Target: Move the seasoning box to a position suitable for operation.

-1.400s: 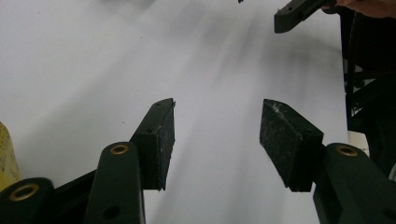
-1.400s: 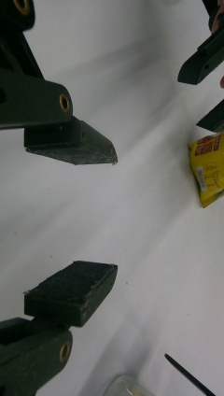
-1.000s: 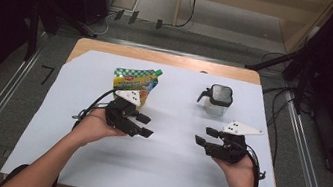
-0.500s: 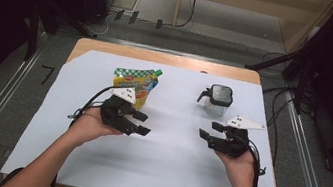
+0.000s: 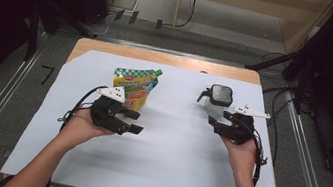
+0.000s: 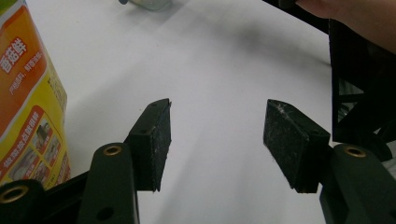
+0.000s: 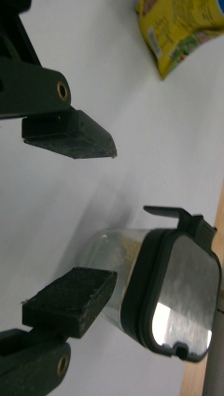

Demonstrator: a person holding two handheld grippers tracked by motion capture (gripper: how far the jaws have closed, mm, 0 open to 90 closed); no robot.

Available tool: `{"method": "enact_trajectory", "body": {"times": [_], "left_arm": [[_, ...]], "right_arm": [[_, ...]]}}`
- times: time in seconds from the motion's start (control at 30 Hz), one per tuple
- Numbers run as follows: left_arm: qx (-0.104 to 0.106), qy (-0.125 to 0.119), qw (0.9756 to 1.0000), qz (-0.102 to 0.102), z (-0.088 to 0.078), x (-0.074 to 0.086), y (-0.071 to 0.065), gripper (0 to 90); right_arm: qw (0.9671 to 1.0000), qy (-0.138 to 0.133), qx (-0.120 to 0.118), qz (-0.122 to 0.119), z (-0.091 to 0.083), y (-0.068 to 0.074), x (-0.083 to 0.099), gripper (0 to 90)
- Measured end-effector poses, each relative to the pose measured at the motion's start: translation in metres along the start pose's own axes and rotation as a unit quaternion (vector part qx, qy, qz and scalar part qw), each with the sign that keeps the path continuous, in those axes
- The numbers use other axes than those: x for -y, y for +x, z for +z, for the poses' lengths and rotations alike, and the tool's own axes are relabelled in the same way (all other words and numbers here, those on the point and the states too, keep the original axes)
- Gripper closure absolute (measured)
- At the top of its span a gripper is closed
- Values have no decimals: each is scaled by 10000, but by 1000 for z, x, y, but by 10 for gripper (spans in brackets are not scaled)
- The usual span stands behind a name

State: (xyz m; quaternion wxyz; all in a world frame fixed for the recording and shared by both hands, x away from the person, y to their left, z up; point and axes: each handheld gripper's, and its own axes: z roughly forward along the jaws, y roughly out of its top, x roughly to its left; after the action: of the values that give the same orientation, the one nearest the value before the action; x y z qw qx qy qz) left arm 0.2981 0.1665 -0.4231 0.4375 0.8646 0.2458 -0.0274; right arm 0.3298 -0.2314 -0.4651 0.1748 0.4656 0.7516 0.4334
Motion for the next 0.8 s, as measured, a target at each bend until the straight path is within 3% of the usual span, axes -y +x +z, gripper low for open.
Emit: {"method": "enact_trajectory", "body": {"times": [0.13,0.23,0.4,0.53,0.8], "left_arm": [[-11,31,10000,-4,0,1,-1,419],[5,30,10000,-32,0,3,-1,415],[58,29,9999,-82,3,4,1,415],[85,58,9999,-70,5,4,0,415],[136,101,9998,-134,11,7,1,418]], "right_arm": [[9999,-43,142,71,5,-5,-3,323],[9990,42,224,387,11,-12,-1,264],[9973,139,635,353,20,-18,-4,142],[9967,114,659,460,28,-24,-6,134],[9929,-14,989,654,62,-25,-7,97]]}}
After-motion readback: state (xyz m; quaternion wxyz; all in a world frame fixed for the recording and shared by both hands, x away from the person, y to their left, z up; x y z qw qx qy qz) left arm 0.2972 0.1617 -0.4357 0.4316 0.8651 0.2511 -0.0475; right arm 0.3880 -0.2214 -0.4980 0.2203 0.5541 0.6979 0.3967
